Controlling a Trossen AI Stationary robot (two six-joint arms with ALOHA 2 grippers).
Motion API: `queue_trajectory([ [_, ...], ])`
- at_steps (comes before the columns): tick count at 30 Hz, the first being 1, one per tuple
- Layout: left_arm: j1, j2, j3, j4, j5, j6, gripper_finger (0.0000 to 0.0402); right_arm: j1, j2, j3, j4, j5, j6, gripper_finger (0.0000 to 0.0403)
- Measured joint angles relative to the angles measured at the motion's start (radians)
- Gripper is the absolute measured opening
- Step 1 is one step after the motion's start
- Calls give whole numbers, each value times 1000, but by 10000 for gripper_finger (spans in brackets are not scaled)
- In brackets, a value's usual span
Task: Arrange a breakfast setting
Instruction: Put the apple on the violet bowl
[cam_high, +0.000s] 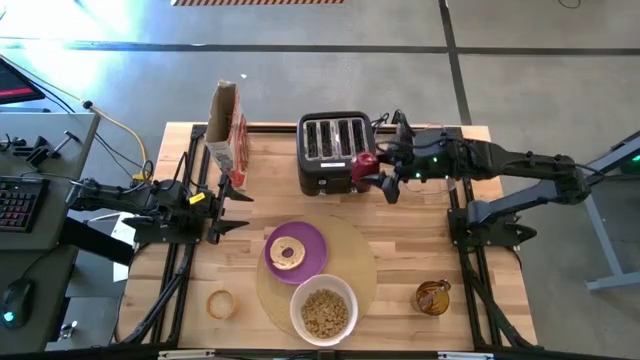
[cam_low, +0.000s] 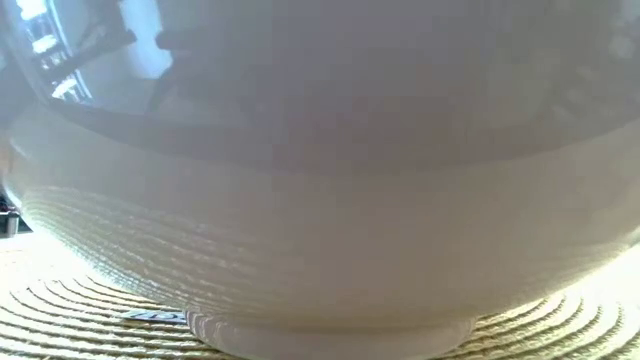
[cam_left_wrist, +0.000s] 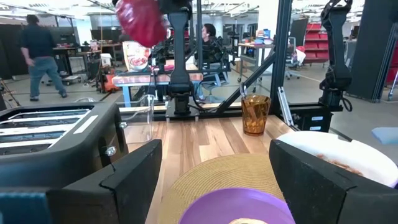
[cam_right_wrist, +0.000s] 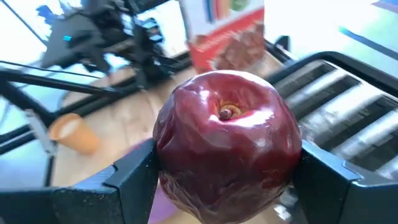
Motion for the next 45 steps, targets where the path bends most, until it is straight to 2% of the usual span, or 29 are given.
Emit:
queue_trajectory([
  [6,0,0,0,0,0,0,287,106,64,0,110,53,-25,278],
  [14,0,0,0,0,0,0,287,184,234,0,236,87,-29,278],
  [31,0,0,0,0,0,0,287,227,543,-1,384,76,-46,278],
  [45,0,0,0,0,0,0,287,240,678,-1,420,108,-15,278],
])
